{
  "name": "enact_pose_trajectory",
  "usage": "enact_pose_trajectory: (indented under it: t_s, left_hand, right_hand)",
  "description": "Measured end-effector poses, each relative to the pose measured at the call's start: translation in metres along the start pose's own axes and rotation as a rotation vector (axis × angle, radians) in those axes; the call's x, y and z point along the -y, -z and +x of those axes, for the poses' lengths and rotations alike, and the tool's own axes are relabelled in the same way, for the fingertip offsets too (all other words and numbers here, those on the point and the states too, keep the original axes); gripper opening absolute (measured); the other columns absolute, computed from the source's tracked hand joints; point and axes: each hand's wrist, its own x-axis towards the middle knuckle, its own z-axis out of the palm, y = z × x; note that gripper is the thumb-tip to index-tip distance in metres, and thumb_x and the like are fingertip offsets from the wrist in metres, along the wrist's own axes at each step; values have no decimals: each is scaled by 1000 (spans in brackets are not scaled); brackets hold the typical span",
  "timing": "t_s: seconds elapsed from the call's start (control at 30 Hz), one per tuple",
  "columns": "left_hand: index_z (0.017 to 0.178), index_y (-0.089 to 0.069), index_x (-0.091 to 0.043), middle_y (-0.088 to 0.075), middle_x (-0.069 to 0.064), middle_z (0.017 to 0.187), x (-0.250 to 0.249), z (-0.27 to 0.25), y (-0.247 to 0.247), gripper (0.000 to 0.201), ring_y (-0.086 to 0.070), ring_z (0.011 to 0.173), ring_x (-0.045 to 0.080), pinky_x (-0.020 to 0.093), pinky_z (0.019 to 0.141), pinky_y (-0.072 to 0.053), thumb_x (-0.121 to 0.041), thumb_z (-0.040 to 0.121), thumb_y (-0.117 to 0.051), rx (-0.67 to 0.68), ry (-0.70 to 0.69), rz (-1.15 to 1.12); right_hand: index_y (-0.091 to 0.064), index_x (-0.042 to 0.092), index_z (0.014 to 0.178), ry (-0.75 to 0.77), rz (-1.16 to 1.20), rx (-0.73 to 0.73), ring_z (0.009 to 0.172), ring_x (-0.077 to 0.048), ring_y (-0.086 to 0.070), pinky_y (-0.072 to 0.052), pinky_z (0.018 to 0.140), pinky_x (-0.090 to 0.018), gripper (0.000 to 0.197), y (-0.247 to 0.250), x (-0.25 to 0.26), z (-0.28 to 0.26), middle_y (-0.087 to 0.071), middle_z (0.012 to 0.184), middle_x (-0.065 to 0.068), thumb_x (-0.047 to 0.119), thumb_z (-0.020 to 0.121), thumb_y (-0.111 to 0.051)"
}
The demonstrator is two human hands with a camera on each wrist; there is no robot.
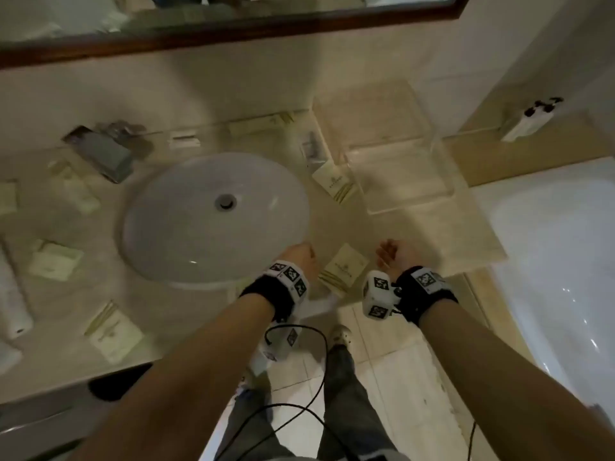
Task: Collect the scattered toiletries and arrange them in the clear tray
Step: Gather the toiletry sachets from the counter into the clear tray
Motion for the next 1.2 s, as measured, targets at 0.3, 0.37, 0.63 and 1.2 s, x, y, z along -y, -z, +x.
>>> enact_pose_trajectory:
  t_s: [0.3,0.37,0.63,1.2]
  left_hand:
    - [131,-40,-9,-46,11,133,-72,35,-57,66,-45,122,29,40,102,-36,-49,82,-57,22,207,305]
    - [133,-38,-9,-45,11,134,-78,38,-57,67,-43,123,29,40,104,-34,-48,82,-58,26,254,310]
    - [114,-42,-9,-60,9,102,-80,29,-46,39,-59,95,29,34,79,-45,-30,86,-59,-39,204,-89]
    - [121,-45,-4,-50,17,128,46,-27,2,55,-46,119,33,40,97,-42,-37,82,-64,-362,576,-141]
  right_hand:
    - [-55,15,76,-87,-30,85,68,-13,-54,-40,59,-26,25,9,24,55,-56,75,1,19,96,-39]
    - [-58,13,83,-66,-89,64,66,-14,-55,-42,59,-27,22,11,29,63,-58,74,0,17,95,-41]
    - [-54,13,82,132,-396,204,66,-12,-54,-41,62,-26,17,12,32,54,-57,77,-1,17,93,-42]
    - [-53,6,121,185,-837,375,98,-28,-58,-47,92,-40,36,-43,-11,-8,-61,109,-11,24,91,-56]
